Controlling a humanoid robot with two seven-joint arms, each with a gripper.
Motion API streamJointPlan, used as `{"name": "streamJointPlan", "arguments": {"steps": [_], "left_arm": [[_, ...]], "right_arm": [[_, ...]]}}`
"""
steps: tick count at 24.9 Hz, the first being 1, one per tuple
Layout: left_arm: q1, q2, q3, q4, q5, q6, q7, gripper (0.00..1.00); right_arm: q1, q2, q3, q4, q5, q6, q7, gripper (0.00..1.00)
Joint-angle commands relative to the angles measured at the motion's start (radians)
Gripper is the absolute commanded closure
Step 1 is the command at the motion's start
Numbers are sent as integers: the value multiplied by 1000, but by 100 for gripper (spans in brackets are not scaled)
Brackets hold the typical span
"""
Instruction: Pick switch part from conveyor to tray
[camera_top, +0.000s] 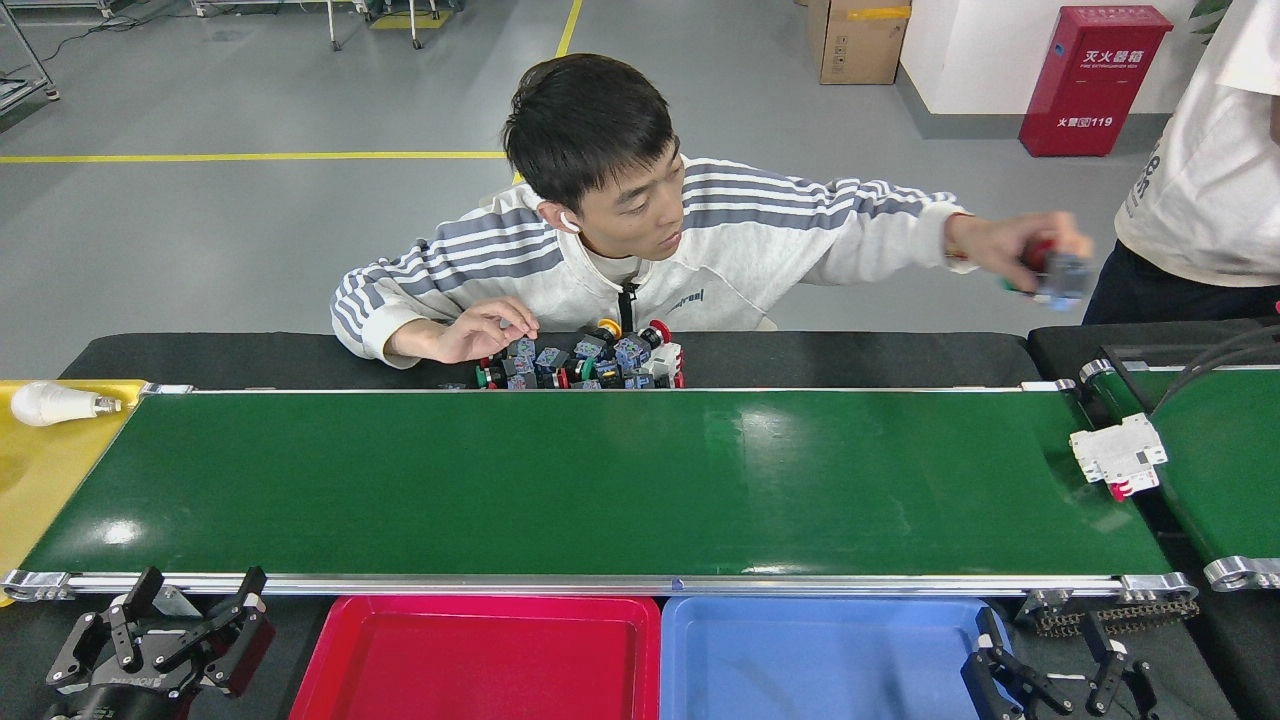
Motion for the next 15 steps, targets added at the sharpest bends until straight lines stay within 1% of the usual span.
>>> {"name": "streamJointPlan", "arguments": {"steps": [1, 3, 5, 9, 12, 15], "left_arm": [[-8, 5, 4, -10, 0, 0, 10, 0], [-10, 8, 8, -12, 0, -5, 8, 0], [-10, 8, 9, -13, 2, -7, 10, 0], [-10, 2, 3, -20, 3, -10, 10, 0], [-8, -1, -2, -18, 2, -11, 10, 0], [-7, -1, -2, -15, 0, -10, 10, 0]], "right_arm": [[-23, -8, -5, 14, -2, 3, 0, 0], [-40, -9, -8, 34, -2, 3, 2, 0], [-50, -23, -27, 40, -5, 3, 5, 0], [-98, -39, -80, 61, -10, 3, 82, 0], [-181, -46, -96, 121, -10, 5, 109, 0], [-289, -60, -97, 232, -10, 25, 111, 0]]}}
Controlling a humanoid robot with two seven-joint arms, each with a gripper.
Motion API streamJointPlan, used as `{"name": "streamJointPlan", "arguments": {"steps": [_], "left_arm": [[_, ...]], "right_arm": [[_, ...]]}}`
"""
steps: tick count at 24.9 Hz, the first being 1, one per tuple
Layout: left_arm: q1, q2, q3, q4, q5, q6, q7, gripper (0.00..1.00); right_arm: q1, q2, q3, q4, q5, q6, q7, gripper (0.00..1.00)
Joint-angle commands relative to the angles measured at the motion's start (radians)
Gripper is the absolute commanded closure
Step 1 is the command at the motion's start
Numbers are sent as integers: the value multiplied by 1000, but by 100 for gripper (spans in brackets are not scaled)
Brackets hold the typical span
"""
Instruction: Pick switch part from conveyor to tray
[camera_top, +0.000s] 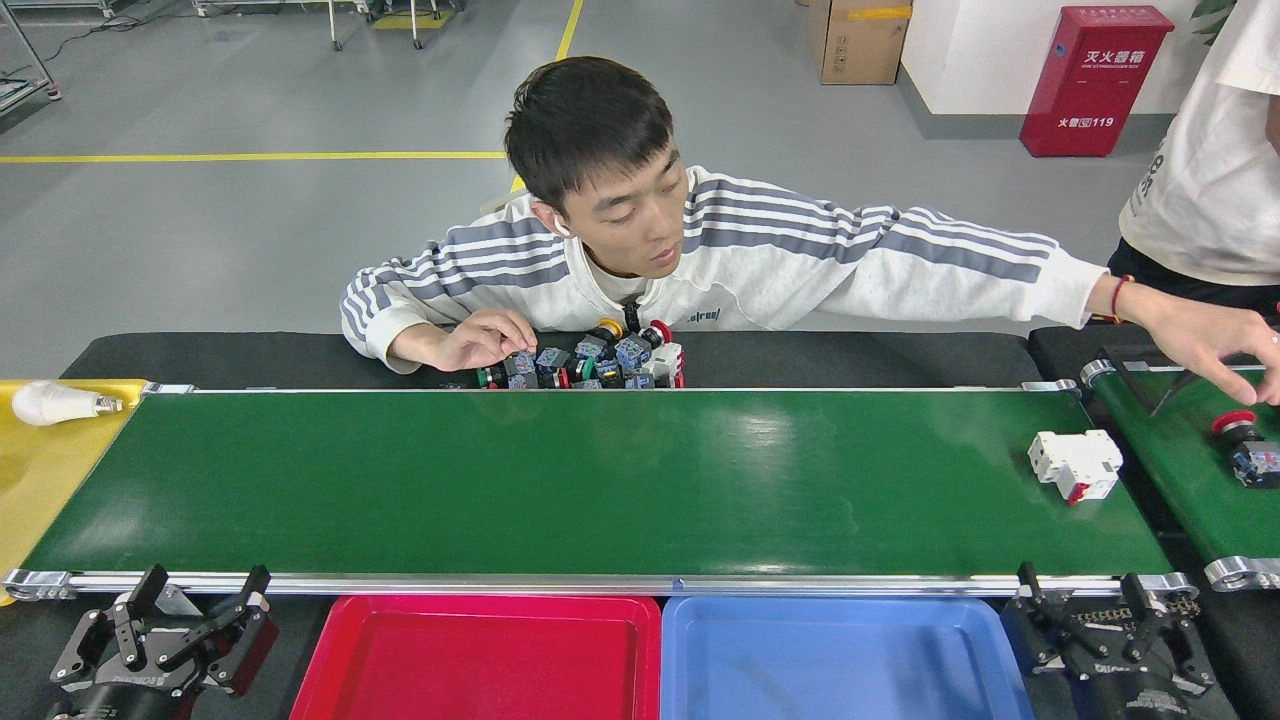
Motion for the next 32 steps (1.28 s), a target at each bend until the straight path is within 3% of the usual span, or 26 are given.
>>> {"name": "streamJointPlan", "arguments": {"steps": [1, 4, 8, 25, 26, 27, 30, 32], "left_arm": [[-8, 3, 4, -7, 0, 0, 9, 0], [-12, 5, 4, -3, 0, 0, 9, 0], [-11, 6, 3, -3, -2, 0, 7, 0], [-91, 15, -60, 33, -2, 1, 7, 0], [-91, 17, -62, 34, -2, 1, 9, 0], [-94, 18, -63, 37, -2, 1, 7, 0], [-106, 21, -62, 45, 0, 1, 7, 0], [-104, 21, -63, 45, 0, 1, 7, 0]], "right_arm": [[-65, -22, -5, 55, -1, 26, 8, 0], [-175, -48, 12, 183, 7, 41, 10, 0], [-252, -51, 62, 272, 8, 67, 10, 0], [-373, -28, 170, 467, -3, 79, 10, 2], [-381, -22, 182, 476, -3, 79, 10, 7], [-389, -19, 196, 483, -3, 79, 10, 18], [-395, -19, 217, 483, -3, 75, 10, 66], [-396, -17, 217, 477, -7, 72, 6, 82]]}}
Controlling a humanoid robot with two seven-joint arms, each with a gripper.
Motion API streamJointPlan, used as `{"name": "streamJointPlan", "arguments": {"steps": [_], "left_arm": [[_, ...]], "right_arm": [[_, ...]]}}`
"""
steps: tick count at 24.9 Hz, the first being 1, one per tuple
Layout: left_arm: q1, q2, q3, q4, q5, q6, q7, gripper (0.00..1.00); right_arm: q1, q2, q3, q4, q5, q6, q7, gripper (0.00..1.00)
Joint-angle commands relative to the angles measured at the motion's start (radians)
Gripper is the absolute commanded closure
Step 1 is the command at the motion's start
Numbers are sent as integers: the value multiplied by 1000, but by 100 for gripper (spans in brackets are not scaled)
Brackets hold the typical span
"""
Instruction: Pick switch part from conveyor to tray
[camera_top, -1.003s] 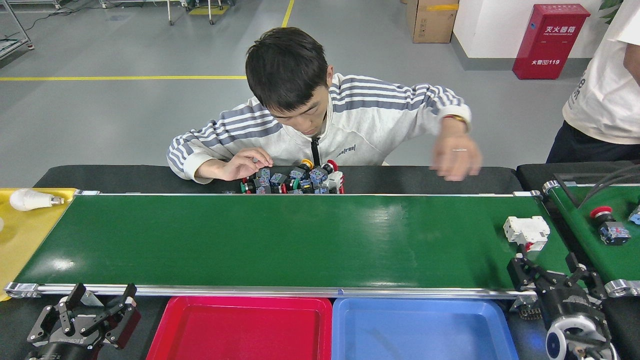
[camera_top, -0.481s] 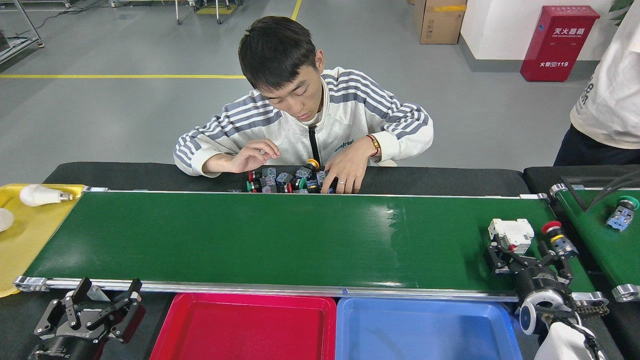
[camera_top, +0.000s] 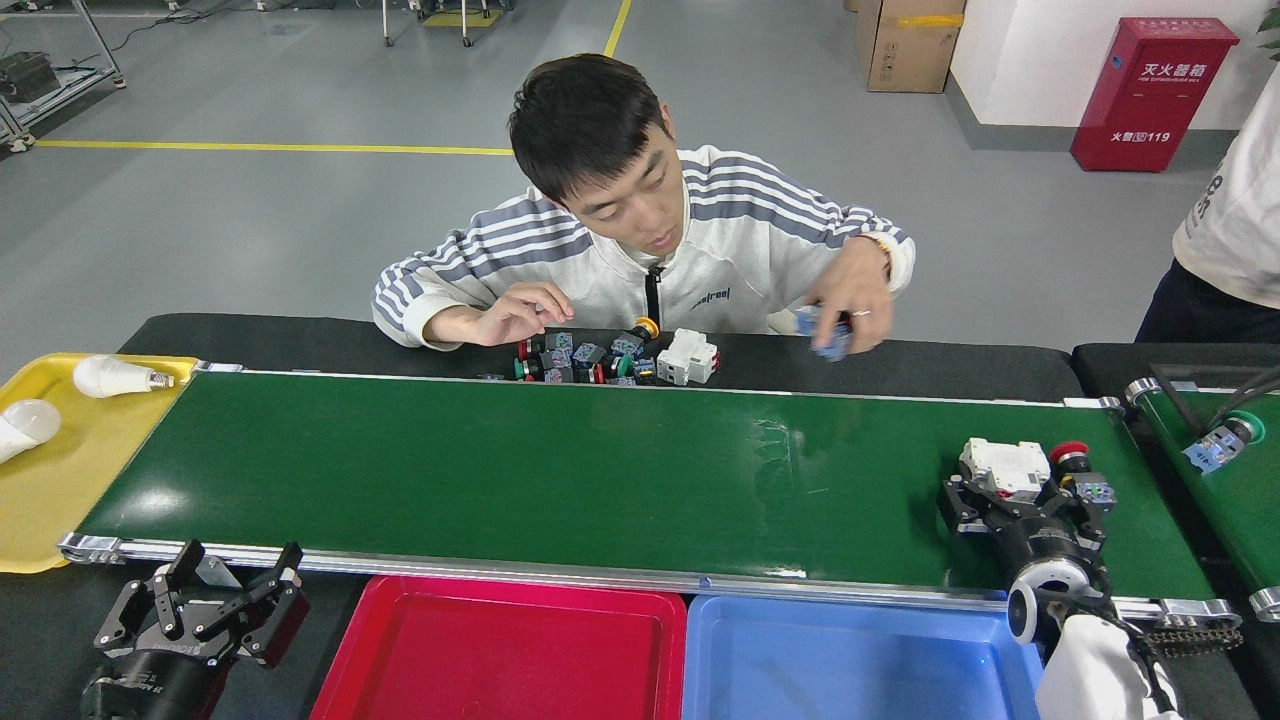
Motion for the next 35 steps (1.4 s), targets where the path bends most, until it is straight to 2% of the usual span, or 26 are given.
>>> {"name": "streamJointPlan", "arguments": {"steps": [1, 4, 6, 9, 12, 13, 14, 15, 16, 17, 20, 21, 23, 26, 28, 31, 35], "left_arm": [[-9, 14, 6, -7, 0, 2, 3, 0], [-7, 14, 5, -7, 0, 2, 4, 0], [-4, 14, 5, -8, 0, 2, 3, 0], [3, 14, 8, -10, 0, 2, 3, 0], [3, 13, 9, -13, 2, 2, 3, 0], [5, 13, 11, -14, 2, 2, 3, 0], [6, 11, 12, -14, 2, 2, 3, 0], [11, 11, 14, -13, 2, 2, 3, 0], [13, 13, 16, -13, 2, 2, 3, 0], [13, 13, 14, -13, 2, 0, 3, 0], [13, 13, 9, -14, 2, 0, 3, 0], [13, 13, 8, -16, 2, 0, 3, 0], [11, 14, 6, -14, 2, 0, 3, 0], [9, 14, 6, -16, 2, 0, 4, 0], [13, 14, 6, -14, 0, 0, 4, 0], [13, 14, 6, -13, 0, 0, 3, 0], [13, 14, 6, -13, 0, 0, 3, 0]], "right_arm": [[-23, 2, -2, -18, -11, -9, -5, 86], [-14, 1, -1, -68, -53, -29, -10, 94], [37, 2, 1, -179, -57, -91, -11, 94], [221, -6, -24, -424, -116, -273, -36, 92], [489, -27, -100, -634, -178, -488, -68, 81], [566, -24, -120, -674, -182, -563, -69, 75], [632, -21, -135, -696, -183, -637, -72, 64], [675, -19, -148, -700, -189, -697, -80, 47], [724, -13, -168, -699, -208, -775, -100, 6], [754, -6, -186, -696, -226, -807, -103, 0], [767, 19, -203, -683, -232, -807, -77, 0], [761, 47, -203, -693, -232, -755, -46, 0], [715, 91, -201, -719, -212, -509, -7, 0], [593, 103, -198, -731, -100, -147, -2, 0], [538, 103, -178, -731, -57, 6, 7, 0], [520, 105, -131, -731, -56, 29, 53, 0], [509, 116, -76, -726, -27, 46, 55, 1]]}}
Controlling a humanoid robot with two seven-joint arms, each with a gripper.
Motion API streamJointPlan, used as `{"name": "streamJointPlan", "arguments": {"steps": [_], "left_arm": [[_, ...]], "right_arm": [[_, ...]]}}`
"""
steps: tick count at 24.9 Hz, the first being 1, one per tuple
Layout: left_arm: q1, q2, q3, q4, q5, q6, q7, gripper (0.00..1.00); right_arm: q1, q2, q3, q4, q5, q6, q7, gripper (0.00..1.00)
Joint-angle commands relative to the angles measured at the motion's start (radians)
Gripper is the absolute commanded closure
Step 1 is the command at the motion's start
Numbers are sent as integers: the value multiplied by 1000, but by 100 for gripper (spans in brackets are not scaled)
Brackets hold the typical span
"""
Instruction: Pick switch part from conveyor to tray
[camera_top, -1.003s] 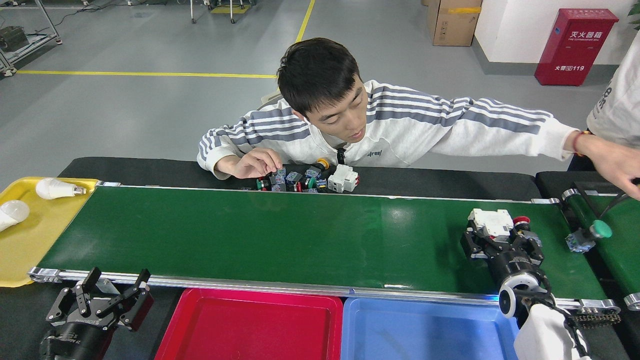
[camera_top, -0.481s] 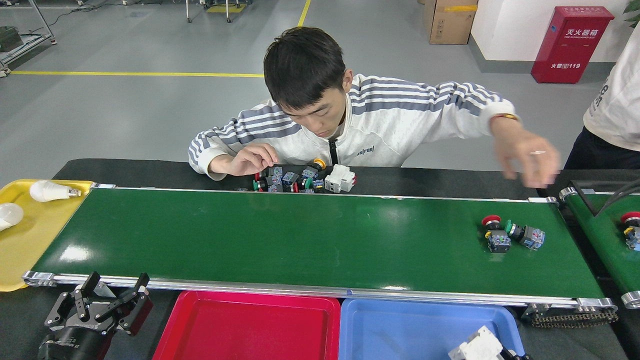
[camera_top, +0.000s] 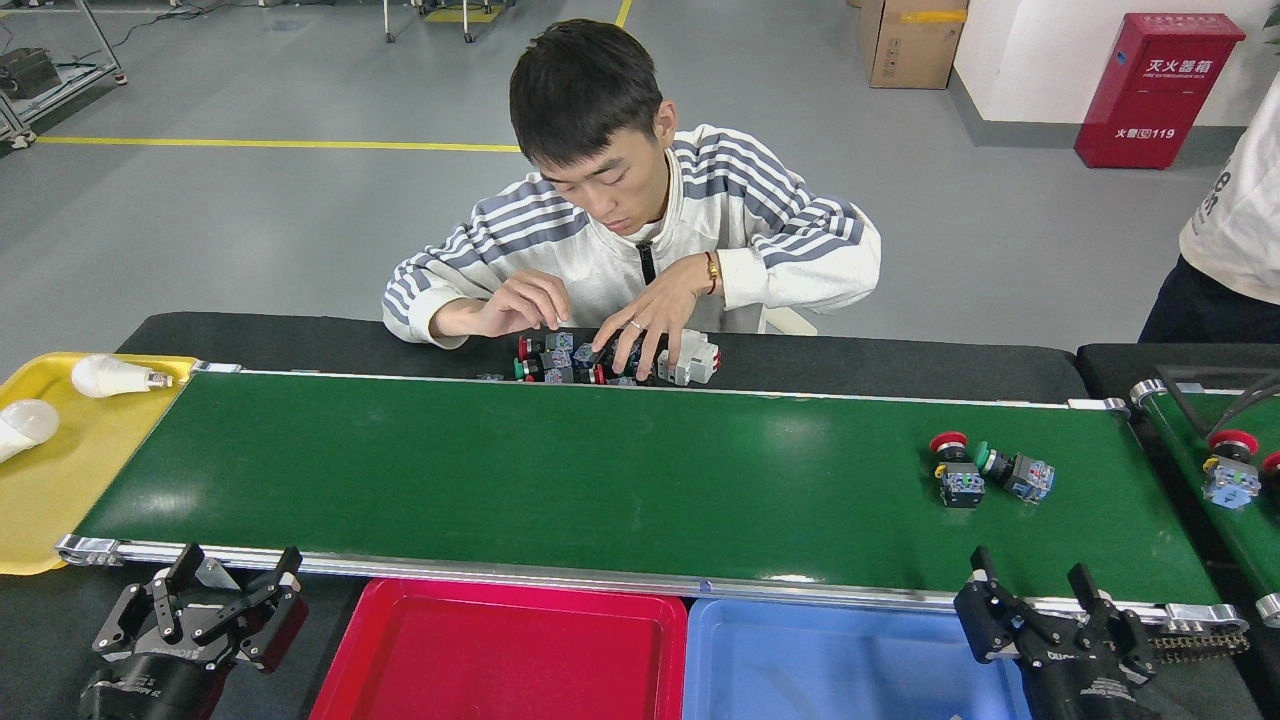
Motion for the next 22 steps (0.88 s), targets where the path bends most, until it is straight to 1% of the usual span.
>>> {"name": "streamJointPlan", "arguments": {"steps": [1, 2, 4, 6, 9, 13, 15, 17, 20, 21, 22], "left_arm": [[-5, 14, 5, -8, 0, -2, 3, 0], [-7, 14, 5, -7, -1, -2, 3, 0], [-9, 16, 5, -7, 0, -2, 3, 0], [-13, 16, 5, -8, 0, -2, 3, 0], [-9, 14, 5, -7, 0, -2, 3, 0], [-13, 14, 5, -7, -1, -2, 3, 0], [-12, 14, 3, -7, -1, -2, 3, 0], [-10, 14, 3, -5, -1, -2, 3, 0], [-13, 14, 3, -5, -1, -2, 5, 0], [-13, 13, 3, -5, -1, -2, 3, 0], [-13, 13, 3, -5, -1, -2, 3, 0]], "right_arm": [[-36, 9, 24, -7, 21, 35, 4, 1], [-65, 11, 42, 1, 39, 58, 5, 1], [-129, 11, 105, 58, 68, 105, 7, 1], [-204, 9, 145, 133, 71, 151, 18, 1], [-316, 12, 165, 240, 70, 185, 56, 1], [-378, 14, 208, 325, 62, 185, 62, 1], [-399, 28, 228, 354, 58, 187, 84, 1], [-408, 51, 229, 366, 58, 188, 101, 1], [-416, 60, 233, 375, 59, 188, 105, 2], [-424, 61, 234, 389, 59, 187, 107, 7], [-433, 67, 234, 405, 56, 184, 107, 20]]}}
